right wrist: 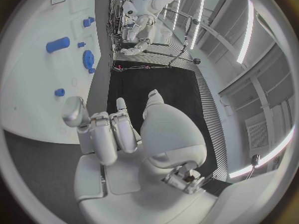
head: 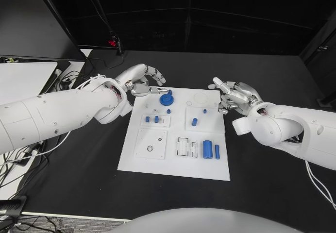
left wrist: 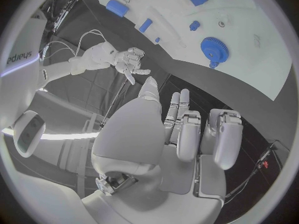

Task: Assemble the parts on the task board

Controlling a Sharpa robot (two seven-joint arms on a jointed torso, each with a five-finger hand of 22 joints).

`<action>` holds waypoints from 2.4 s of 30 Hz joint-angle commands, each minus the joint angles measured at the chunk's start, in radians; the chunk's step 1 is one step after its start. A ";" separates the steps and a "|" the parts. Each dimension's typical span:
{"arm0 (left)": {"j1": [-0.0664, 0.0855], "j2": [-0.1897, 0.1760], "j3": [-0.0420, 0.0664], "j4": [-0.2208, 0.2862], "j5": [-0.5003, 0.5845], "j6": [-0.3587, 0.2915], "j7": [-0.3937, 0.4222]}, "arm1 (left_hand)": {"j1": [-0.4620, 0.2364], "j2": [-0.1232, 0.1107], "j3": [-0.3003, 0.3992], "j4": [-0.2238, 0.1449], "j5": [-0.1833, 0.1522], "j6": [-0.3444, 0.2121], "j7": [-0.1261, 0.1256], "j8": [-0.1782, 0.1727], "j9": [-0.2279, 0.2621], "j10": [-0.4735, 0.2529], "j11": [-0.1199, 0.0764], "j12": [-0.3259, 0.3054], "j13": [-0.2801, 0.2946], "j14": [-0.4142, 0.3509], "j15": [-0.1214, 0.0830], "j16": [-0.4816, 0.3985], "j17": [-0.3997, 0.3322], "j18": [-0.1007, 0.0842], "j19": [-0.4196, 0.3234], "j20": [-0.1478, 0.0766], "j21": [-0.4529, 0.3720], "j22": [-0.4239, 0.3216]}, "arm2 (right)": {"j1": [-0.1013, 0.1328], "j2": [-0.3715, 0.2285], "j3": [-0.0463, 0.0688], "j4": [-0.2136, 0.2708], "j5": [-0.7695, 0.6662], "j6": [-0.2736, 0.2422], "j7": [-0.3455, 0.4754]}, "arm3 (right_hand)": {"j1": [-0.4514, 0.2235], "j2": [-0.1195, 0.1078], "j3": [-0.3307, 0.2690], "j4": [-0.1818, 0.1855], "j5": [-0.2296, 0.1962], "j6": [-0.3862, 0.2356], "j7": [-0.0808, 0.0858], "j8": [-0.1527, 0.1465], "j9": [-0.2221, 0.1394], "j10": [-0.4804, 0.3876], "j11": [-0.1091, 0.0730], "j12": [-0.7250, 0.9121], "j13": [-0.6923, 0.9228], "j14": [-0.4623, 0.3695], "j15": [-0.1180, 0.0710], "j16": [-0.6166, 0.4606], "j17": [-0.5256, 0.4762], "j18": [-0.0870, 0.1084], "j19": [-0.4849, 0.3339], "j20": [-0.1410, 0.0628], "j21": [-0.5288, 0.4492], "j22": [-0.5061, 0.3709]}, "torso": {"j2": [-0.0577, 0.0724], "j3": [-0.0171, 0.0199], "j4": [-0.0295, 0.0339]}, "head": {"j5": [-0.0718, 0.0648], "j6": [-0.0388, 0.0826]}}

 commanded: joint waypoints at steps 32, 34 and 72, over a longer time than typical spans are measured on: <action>-0.058 0.144 0.001 -0.145 -0.653 0.086 -0.052 | 0.195 -0.025 0.242 -0.003 -0.169 0.179 -0.033 -0.161 -0.160 0.137 -0.024 -0.129 -0.288 0.105 -0.018 0.001 0.264 -0.007 0.103 -0.017 0.003 0.263 | 0.001 0.003 0.001 0.001 -0.008 0.008 0.026 | -0.005 0.006 -0.005 0.001 0.001 -0.008 0.095 0.007 -0.002 -0.034 0.002 -0.011 0.121 0.036 0.007 0.006 0.193 0.003 -0.005 -0.002 0.007 0.113 | 0.000 0.0004 0.0011 | -0.008 0.004; -0.058 0.147 0.001 -0.150 -0.655 0.100 -0.059 | 0.200 -0.025 0.247 -0.003 -0.169 0.182 -0.034 -0.163 -0.162 0.140 -0.025 -0.131 -0.292 0.105 -0.019 0.001 0.264 -0.007 0.103 -0.017 0.003 0.263 | 0.001 0.004 0.001 0.001 -0.008 0.009 0.026 | -0.005 0.006 -0.005 0.001 0.001 -0.008 0.095 0.007 -0.002 -0.034 0.002 -0.011 0.121 0.036 0.007 0.006 0.193 0.003 -0.005 -0.002 0.007 0.113 | 0.000 0.0000 0.0006 | -0.007 0.003; -0.059 0.189 0.001 -0.205 -0.729 0.182 -0.068 | 0.218 -0.007 0.312 -0.003 -0.170 0.222 -0.045 -0.188 -0.186 0.181 -0.040 -0.173 -0.299 0.105 -0.031 0.001 0.264 -0.007 0.103 -0.028 0.003 0.263 | 0.001 0.007 0.001 0.000 -0.008 0.010 0.018 | -0.005 0.006 -0.005 0.001 0.001 -0.008 0.095 0.007 -0.002 -0.034 0.002 -0.011 0.121 0.036 0.007 0.006 0.193 0.003 -0.005 -0.002 0.007 0.113 | 0.000 0.0003 0.0003 | -0.007 -0.006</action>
